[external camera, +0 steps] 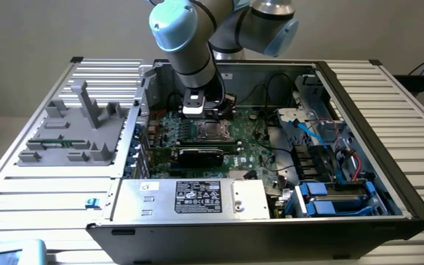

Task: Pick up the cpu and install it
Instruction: 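Install the first cpu locking lever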

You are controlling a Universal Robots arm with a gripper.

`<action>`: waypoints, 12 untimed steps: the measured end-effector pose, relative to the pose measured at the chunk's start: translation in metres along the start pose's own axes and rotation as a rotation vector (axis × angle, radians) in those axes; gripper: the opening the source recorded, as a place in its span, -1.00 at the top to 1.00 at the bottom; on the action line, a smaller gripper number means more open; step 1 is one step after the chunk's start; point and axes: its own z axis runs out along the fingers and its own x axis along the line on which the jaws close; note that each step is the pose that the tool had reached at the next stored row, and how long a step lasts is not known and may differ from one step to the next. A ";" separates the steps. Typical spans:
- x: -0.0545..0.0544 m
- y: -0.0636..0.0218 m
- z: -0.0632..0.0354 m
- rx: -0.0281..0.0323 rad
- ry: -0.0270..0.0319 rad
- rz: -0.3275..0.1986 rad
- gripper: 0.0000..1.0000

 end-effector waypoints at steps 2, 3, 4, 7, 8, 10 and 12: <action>0.000 0.0000 0.0000 -0.0001 0.0000 0.000 0.77; 0.000 0.0000 0.0000 0.0000 0.0000 0.000 0.77; 0.000 0.0000 0.0000 0.0000 0.0000 0.000 0.77; 0.000 0.0000 0.0000 0.0001 0.0002 0.000 0.77; 0.000 0.0000 0.0000 0.0001 0.0003 0.000 0.77; 0.000 0.0000 0.0000 0.0002 0.0005 0.000 0.77; 0.000 0.0000 0.0001 0.0002 0.0011 0.000 0.77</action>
